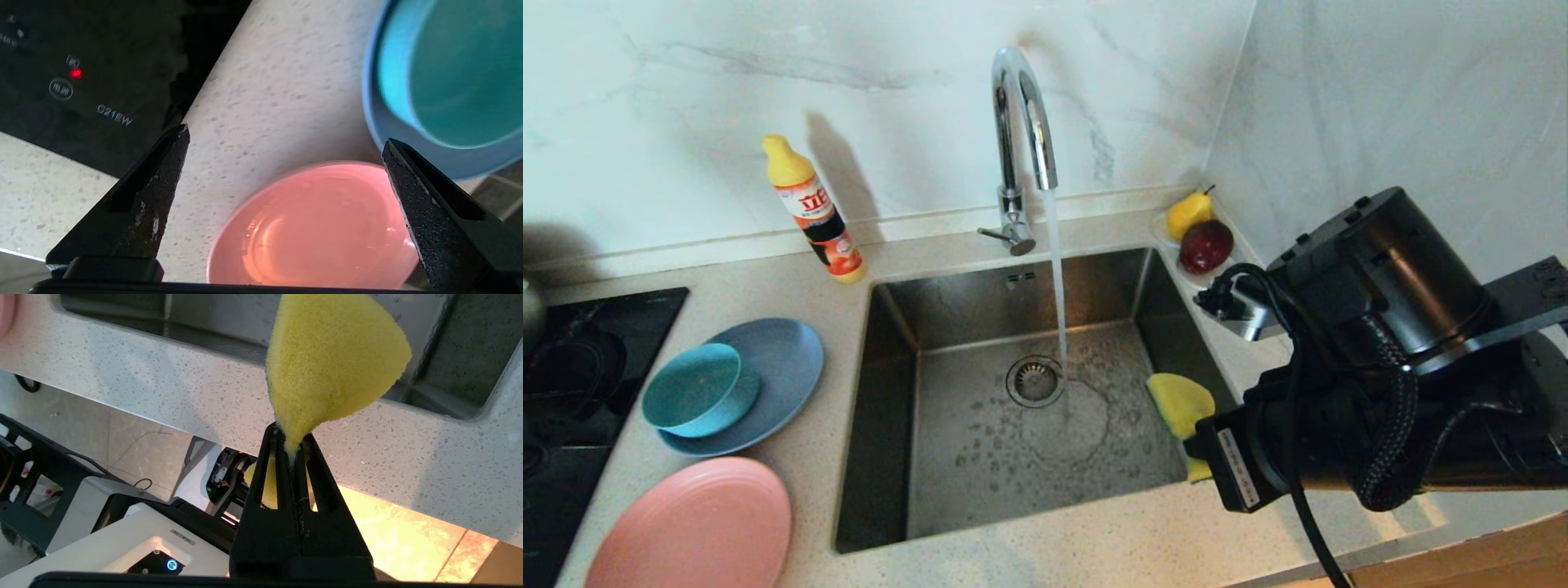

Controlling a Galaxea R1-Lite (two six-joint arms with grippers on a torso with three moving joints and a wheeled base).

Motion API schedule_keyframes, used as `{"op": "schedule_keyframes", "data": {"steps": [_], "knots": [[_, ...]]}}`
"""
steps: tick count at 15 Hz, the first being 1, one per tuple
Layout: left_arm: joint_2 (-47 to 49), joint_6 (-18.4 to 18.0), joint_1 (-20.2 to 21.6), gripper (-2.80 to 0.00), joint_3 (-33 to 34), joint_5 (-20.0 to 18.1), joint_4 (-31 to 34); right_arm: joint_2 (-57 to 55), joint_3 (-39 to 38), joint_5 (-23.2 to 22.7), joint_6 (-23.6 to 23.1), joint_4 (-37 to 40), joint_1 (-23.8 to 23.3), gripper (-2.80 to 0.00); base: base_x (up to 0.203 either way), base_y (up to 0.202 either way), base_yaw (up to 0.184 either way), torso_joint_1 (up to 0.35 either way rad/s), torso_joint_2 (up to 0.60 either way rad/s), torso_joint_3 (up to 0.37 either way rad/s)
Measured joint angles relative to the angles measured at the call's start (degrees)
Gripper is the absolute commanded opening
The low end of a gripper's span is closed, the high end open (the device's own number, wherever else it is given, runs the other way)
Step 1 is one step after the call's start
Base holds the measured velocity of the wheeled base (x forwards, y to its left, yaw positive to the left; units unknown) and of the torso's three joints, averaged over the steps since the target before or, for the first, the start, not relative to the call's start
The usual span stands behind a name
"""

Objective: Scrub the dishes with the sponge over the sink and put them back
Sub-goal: Pick up a bowl and the sponge

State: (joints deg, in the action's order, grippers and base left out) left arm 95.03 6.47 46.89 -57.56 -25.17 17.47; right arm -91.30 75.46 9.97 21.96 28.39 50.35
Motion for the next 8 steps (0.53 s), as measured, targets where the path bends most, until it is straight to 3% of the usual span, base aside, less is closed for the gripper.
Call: {"op": "schedule_keyframes", "data": {"steps": [8], "knots": [[4.0, 1.3, -0.4, 0.0, -1.0, 1.2, -0.9, -0.6, 0.0, 0.0, 0.0, -0.1, 0.0, -2.8, 0.0, 0.0, 0.0, 0.0, 0.0, 0.0]]}}
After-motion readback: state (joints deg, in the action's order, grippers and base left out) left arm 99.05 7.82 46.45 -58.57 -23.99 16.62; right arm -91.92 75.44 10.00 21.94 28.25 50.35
